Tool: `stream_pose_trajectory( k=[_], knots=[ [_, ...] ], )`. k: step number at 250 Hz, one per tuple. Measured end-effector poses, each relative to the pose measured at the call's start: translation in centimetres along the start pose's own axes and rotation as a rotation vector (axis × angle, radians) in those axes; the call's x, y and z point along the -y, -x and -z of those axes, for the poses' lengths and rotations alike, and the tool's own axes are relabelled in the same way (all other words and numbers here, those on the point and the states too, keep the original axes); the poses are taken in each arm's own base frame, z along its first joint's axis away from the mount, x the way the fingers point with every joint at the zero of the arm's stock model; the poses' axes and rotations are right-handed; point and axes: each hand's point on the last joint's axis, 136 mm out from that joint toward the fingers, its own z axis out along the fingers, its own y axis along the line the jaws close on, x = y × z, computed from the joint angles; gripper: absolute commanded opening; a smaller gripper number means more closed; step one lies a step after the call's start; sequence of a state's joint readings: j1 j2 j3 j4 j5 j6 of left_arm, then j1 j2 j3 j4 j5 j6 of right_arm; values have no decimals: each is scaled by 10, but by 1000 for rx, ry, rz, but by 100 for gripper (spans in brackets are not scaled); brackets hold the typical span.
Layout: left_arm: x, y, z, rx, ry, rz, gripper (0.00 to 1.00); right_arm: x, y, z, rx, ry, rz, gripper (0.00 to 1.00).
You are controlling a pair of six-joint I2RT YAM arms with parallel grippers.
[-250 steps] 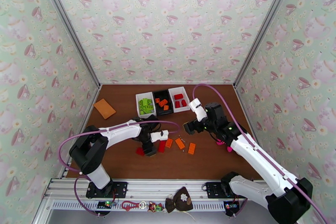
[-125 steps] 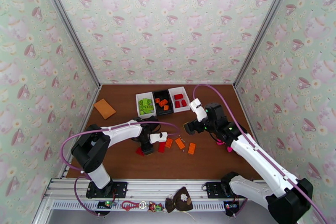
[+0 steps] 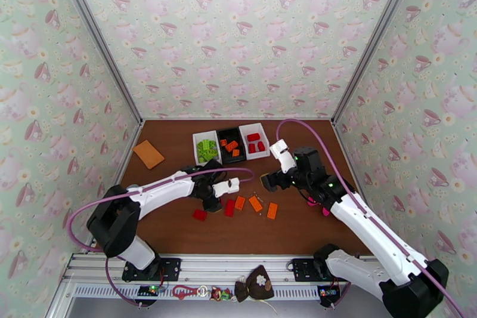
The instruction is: Sort the legos into containers by color
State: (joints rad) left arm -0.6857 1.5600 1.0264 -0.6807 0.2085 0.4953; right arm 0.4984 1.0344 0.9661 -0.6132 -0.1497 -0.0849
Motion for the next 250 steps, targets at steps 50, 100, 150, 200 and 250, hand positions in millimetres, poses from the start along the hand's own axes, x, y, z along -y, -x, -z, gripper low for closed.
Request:
stream_pose_trajectory(
  k=[50, 100, 150, 200, 250],
  knots=[
    [-14, 48, 6, 262, 61, 77, 24, -7, 7, 15, 65, 29, -18, 96],
    [-34, 97, 12, 490, 99, 143, 24, -10, 16, 21, 115, 43, -29, 96],
    [-61, 142, 10, 663, 127, 211, 24, -10, 17, 18, 125, 42, -38, 96],
    [-112, 190, 15, 788, 232, 300, 23, -8, 12, 15, 115, 34, -47, 96],
    [-175, 218, 11, 831, 351, 446, 22, -3, 8, 11, 114, 11, -58, 96]
  ],
)
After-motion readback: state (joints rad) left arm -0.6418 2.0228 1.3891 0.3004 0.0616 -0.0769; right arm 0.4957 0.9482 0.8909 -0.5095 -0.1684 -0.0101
